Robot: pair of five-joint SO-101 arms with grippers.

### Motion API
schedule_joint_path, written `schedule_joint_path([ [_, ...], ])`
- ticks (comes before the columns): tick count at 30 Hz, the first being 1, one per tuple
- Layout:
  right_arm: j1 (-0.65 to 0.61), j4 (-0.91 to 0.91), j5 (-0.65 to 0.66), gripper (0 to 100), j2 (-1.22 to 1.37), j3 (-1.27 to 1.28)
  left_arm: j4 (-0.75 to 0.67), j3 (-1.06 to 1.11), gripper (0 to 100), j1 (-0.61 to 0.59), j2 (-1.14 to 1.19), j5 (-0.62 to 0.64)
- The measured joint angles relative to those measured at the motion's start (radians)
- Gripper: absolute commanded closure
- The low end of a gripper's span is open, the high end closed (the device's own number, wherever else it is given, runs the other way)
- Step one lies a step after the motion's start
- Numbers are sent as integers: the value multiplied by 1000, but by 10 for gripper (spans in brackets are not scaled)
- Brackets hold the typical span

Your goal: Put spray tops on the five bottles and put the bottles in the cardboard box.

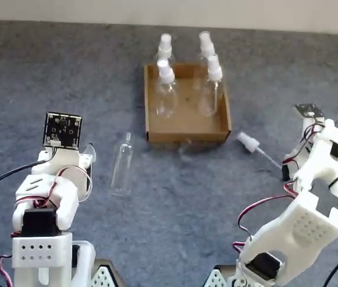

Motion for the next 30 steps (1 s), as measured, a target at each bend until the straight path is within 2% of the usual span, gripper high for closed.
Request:
schedule_joint_path([
  [5, -61, 150, -106, 879, -38, -109, 0, 0, 867, -6, 0, 0],
  [10, -247, 341, -252, 797, -187, -229, -37, 0, 867, -86, 0, -20],
  [14, -407, 443, -374, 784, -319, -252, -49, 25, 867, -150, 0, -77],
  [20, -654, 494, -523, 783, -460, -253, -58, 130, 867, -275, 0, -180],
  [30, -1112, 500, -743, 782, -459, -258, -77, 229, 867, -376, 0, -193],
])
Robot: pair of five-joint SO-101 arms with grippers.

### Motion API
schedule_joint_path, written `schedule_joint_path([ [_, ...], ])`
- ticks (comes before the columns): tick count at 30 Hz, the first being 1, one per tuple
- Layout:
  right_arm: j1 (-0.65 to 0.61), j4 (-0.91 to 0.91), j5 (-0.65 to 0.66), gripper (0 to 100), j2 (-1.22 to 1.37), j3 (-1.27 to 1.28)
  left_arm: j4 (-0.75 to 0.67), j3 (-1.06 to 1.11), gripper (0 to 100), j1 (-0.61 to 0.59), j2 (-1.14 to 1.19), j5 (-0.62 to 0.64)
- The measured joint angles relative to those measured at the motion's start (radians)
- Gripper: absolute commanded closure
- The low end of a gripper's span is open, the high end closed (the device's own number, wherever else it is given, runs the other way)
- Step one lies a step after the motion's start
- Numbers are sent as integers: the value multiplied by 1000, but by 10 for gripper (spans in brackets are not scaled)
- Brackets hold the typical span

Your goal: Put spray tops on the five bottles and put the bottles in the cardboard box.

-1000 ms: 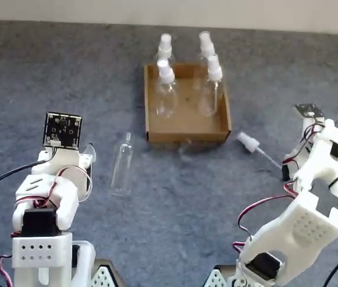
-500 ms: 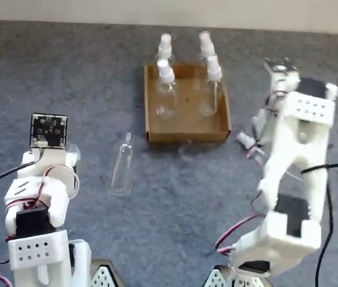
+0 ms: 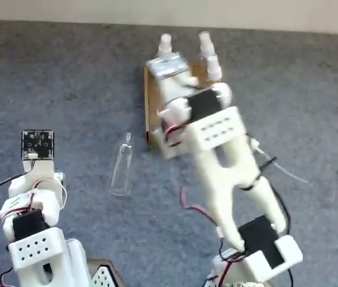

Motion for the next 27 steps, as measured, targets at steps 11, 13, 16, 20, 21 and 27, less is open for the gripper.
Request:
schedule_joint_path([
  [11, -269, -327, -319, 781, 247, -6, -153, 127, 867, -152, 0, 0],
  [13, -290, -385, -353, 781, 278, -6, -153, 144, 867, -150, 0, 0],
  [16, -310, -459, -408, 781, 322, -6, -190, 170, 867, -150, 0, 0],
  [20, -313, -496, -456, 781, 390, -6, -215, 178, 867, -150, 0, 0],
  [21, -313, -499, -457, 781, 411, -6, -215, 178, 867, -150, 0, 0],
  [27, -313, -503, -460, 785, 528, -6, -215, 178, 867, -150, 0, 0],
])
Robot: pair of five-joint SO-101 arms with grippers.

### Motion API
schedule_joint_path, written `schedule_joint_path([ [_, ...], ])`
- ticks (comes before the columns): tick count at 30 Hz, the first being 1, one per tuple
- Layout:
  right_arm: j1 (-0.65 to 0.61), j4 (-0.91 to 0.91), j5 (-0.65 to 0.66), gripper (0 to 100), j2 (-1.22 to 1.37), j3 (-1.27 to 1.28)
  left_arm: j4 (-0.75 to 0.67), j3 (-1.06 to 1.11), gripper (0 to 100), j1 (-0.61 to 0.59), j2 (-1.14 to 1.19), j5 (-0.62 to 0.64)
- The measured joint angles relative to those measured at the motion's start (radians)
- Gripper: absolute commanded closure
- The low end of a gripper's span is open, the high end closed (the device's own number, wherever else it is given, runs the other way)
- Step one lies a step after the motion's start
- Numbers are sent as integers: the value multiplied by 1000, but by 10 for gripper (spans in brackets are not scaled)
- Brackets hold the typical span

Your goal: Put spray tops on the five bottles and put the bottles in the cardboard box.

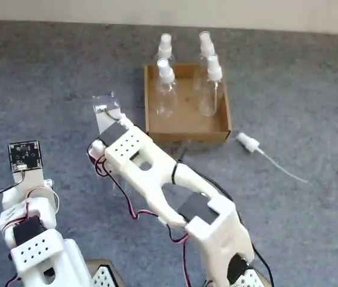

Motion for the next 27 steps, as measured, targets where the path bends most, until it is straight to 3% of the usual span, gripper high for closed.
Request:
schedule_joint_path([
  [2, 0, 0, 0, 804, 26, -3, 0, 0, 867, 0, 0, 0],
  [8, 5, 0, 15, 983, 49, -8, 0, 0, 867, 0, 0, 0],
  [12, 2, 91, 150, 986, 49, -28, 0, 6, 867, 0, 0, 0],
  [19, 32, 443, 404, 986, -92, -158, 0, 15, 867, 21, 0, 0],
  [23, 196, 512, 534, 985, -310, -153, 0, 15, 867, 23, 0, 0],
  [27, 500, 516, 690, 985, -557, -54, 0, 15, 867, 23, 0, 0],
])
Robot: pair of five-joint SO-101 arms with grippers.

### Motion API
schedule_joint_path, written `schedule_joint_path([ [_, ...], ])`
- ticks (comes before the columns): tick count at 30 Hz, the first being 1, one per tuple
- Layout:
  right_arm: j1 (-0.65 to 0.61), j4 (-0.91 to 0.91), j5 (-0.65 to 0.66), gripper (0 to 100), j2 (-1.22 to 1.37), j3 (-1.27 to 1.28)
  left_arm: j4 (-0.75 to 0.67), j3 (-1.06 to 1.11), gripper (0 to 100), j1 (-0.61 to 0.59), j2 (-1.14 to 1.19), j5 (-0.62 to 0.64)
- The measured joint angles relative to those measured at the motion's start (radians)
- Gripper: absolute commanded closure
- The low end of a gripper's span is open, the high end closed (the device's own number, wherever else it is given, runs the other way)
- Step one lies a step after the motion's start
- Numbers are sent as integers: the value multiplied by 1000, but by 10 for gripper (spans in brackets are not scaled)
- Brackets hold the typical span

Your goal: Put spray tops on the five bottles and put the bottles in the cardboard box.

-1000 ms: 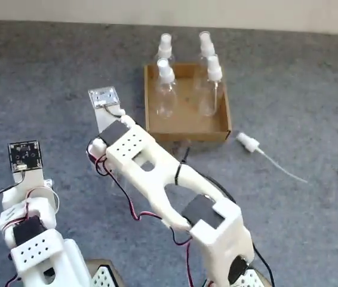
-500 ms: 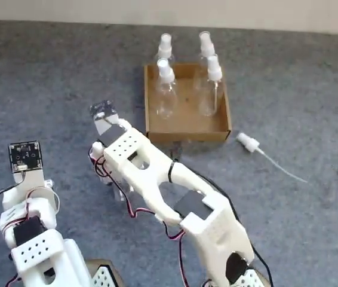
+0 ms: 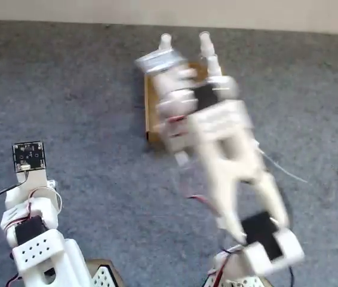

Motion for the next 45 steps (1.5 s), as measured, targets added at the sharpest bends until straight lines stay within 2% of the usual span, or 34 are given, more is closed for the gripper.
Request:
schedule_joint_path([
  [4, 364, 2, 239, 985, -101, 103, 0, 0, 867, 18, 0, 0],
  [9, 770, -89, 534, 985, -5, 169, 0, 0, 867, 35, 0, 0],
  [12, 928, -198, 617, 985, 137, 172, 0, 0, 867, 35, 0, 0],
  [15, 1014, -304, 678, 985, 304, 172, 0, 2, 867, 35, 0, 0],
  [19, 1040, -393, 713, 972, 485, 172, 0, 2, 868, 35, 0, 0],
  [24, 1040, -407, 718, 827, 535, 170, 0, 2, 869, 35, 0, 0],
  [27, 1036, -407, 718, 772, 535, 170, 0, 2, 869, 35, 0, 0],
  [35, 1039, -405, 720, 770, 540, 138, 0, 15, 869, 35, 0, 0],
  [38, 1039, -319, 713, 770, 537, 44, 0, 17, 869, 35, 0, 0],
  [42, 1017, -176, 568, 768, 493, -107, 0, 17, 869, 35, 0, 0],
  [45, 936, -81, 509, 767, 442, -222, 0, 17, 869, 35, 0, 0],
])
